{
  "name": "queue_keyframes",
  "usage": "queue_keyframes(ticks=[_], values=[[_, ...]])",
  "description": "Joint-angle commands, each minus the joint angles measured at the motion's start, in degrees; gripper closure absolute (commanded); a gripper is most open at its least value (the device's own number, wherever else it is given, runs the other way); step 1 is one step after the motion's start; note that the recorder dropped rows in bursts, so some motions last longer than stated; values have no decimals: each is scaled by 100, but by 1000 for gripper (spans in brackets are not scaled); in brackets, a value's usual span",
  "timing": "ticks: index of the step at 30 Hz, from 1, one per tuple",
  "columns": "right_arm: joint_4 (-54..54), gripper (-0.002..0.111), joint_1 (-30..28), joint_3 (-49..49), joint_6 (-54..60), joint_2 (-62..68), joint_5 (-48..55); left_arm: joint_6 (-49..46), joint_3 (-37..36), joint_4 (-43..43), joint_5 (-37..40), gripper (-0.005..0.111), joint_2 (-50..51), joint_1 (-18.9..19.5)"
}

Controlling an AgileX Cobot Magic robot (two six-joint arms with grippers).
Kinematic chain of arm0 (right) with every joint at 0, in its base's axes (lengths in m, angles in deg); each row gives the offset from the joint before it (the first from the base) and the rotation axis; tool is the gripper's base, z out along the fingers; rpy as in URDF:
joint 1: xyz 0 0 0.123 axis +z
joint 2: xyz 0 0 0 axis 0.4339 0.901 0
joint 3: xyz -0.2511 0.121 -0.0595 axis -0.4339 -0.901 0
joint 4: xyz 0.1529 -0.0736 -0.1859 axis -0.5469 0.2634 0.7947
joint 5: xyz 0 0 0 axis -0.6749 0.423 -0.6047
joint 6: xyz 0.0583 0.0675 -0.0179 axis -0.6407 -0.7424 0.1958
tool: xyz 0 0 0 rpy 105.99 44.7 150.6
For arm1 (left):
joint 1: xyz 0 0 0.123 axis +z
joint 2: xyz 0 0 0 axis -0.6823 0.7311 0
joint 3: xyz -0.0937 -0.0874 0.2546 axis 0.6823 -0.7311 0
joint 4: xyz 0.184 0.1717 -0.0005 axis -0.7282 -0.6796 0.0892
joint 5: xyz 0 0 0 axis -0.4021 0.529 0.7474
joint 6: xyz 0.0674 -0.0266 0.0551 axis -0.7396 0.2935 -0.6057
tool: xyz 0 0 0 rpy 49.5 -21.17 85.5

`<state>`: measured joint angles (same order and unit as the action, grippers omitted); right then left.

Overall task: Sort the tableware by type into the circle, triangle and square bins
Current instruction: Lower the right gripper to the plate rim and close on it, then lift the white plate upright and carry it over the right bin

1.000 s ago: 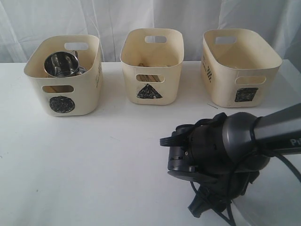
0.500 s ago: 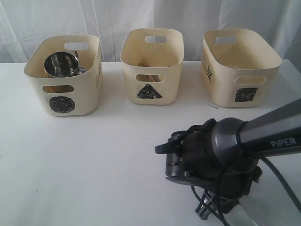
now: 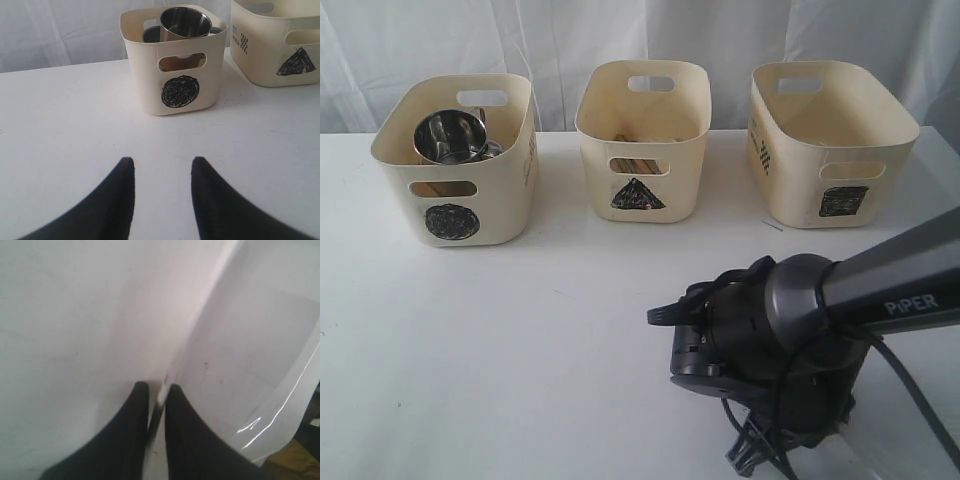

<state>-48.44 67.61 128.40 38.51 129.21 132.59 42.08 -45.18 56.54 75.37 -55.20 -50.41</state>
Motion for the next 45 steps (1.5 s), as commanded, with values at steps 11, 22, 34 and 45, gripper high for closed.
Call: queue_keyframes(ticks=[11,22,34,45], values=[[-215,108,163,-20,143,-1401,-622,7,-19,15,-34,64,-29,7],[-229,108,209,-20,132,-2673,-725,7,-19,15,-34,64,-29,7],[-216,108,281,-8,132,-3674,-727,7,-19,15,-34,64,-29,7],[-153,108,714,404,518,-4467,-910,7,-19,15,-34,64,-29,7]])
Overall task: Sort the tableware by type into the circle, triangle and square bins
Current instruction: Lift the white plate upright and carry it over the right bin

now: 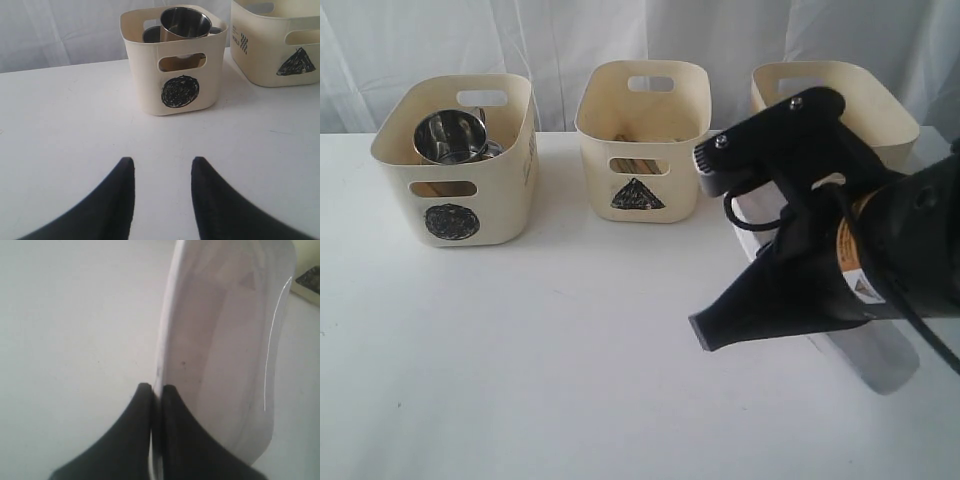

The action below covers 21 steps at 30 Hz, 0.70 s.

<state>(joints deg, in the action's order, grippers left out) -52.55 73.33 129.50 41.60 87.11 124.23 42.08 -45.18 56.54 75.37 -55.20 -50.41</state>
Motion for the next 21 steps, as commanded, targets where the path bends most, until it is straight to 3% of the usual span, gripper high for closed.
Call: queue_keyframes(ticks=[1,21], values=[[271,108,152,342,209,-293,-73,7,-19,15,-34,64,-29,7],[1213,108,152,885,1162,-720,-724,7,-19,15,-34,64,-29,7]])
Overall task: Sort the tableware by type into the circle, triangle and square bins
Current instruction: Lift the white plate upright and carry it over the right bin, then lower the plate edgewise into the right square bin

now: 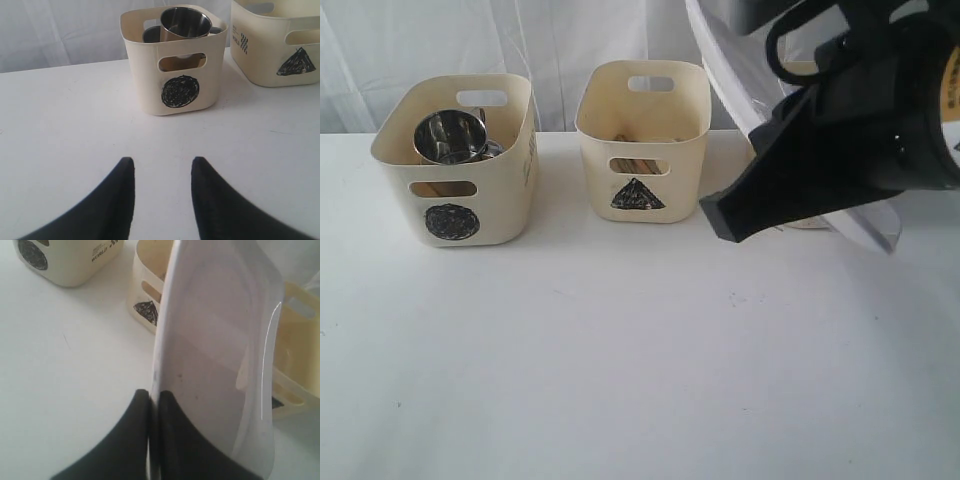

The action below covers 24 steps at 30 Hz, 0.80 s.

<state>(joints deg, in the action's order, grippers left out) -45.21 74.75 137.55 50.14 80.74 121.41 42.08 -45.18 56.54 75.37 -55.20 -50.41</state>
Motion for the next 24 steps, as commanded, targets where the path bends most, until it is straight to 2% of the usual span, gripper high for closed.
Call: queue_keyframes(ticks=[1,11,24], values=[[566,108,10,79,362,-83,-524,7,-19,15,-34,64,-29,7],[911,108,-471,79,401,-83,-902,7,-19,15,-34,64,-29,7],[997,108,-1615,79,784,223,-2301,7,-19,15,-34,64,-29,7]])
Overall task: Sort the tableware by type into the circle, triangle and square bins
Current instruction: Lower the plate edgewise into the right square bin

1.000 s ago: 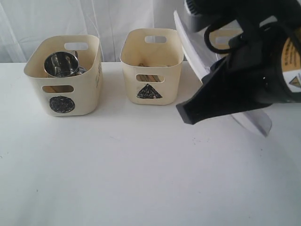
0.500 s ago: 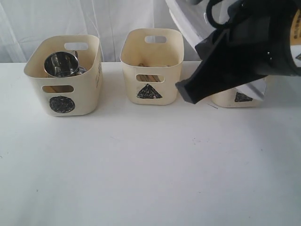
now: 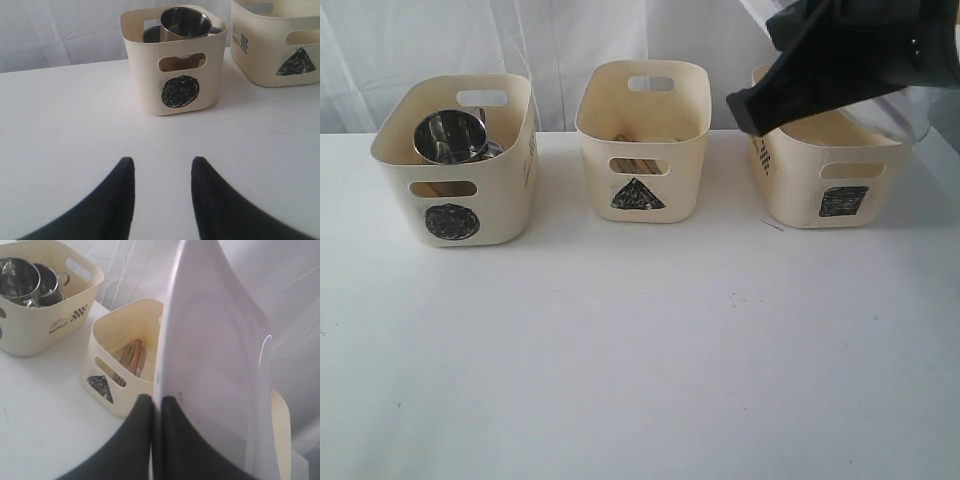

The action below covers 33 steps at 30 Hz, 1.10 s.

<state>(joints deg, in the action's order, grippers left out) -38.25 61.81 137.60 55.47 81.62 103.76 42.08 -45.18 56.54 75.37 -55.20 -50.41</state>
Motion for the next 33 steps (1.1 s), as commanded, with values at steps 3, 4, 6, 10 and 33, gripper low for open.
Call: queue_keyframes(ticks=[3,4,6,10,33], values=[[290,108,-620,75,406,300,-995,7,-19,15,-34,64,-29,7],[281,108,-735,75,406,363,-1200,7,-19,15,-34,64,-29,7],[236,108,-962,75,406,436,-1622,7,-19,15,-34,64,-29,7],[-85,108,-1685,75,576,824,-2468,7,-19,15,-34,64,-29,7],[-953,108,-3155,211,755,2717,-4582,7,-19,15,-34,64,-29,7]])
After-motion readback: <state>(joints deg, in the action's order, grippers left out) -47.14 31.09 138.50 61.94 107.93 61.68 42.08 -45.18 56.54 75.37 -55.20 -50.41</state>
